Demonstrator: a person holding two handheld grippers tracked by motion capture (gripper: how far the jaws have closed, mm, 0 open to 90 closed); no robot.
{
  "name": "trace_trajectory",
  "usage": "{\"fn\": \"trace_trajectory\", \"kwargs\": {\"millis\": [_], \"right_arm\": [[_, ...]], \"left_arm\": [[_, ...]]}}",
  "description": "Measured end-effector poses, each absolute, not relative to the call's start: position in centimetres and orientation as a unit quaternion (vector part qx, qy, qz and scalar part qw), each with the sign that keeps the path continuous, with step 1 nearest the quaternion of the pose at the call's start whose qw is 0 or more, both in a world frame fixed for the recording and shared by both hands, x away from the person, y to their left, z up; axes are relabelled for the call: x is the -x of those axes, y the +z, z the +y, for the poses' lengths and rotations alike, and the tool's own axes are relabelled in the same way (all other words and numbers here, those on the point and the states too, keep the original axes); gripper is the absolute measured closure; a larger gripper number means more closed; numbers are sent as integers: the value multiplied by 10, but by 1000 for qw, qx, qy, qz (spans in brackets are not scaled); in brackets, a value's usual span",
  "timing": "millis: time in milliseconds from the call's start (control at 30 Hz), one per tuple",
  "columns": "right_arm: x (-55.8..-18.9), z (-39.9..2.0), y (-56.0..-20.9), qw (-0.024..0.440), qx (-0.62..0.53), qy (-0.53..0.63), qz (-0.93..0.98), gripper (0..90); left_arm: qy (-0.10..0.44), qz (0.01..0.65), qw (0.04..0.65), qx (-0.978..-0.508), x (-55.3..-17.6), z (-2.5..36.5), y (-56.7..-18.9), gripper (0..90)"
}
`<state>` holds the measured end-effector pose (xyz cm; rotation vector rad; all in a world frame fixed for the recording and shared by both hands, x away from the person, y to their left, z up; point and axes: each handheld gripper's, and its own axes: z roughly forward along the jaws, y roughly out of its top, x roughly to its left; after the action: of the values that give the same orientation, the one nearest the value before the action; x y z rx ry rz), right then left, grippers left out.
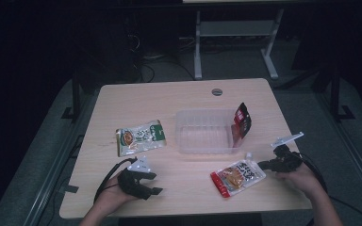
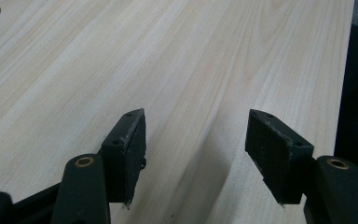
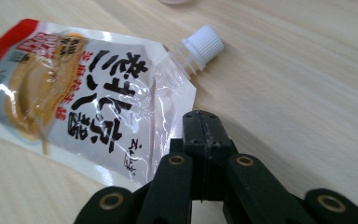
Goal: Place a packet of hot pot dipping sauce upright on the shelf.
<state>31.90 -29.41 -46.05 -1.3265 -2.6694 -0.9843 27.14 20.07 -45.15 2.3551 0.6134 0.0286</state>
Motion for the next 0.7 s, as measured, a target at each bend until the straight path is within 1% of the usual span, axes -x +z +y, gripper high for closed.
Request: {"fn": "trace_trajectory", "kwargs": {"millis": [300,400,467,500,600,633,667,700], "right_arm": [[-317,-257,-463,37,376,-331,-865,899],[-316,-234,-463,44,354,-331,-874,899],[-315,-228,-463,44,347,-330,-877,899],[-314,-216,-463,41,335,-327,-883,899],[-312,-207,-462,36,320,-323,-890,898],[-312,-207,-462,36,320,-323,-890,898],[-310,-207,-458,34,323,-327,-887,873],[-309,-209,-456,32,328,-333,-883,852]], "left_arm": [[13,232,344,-910,-272,200,-452,378],[10,233,341,-911,-272,199,-452,378],[12,228,337,-913,-272,199,-452,378],[14,226,336,-914,-272,199,-451,378],[15,226,340,-913,-271,197,-450,383],[14,229,350,-908,-269,196,-450,383],[11,225,355,-907,-268,194,-449,410],[4,225,360,-905,-265,192,-447,418]]}}
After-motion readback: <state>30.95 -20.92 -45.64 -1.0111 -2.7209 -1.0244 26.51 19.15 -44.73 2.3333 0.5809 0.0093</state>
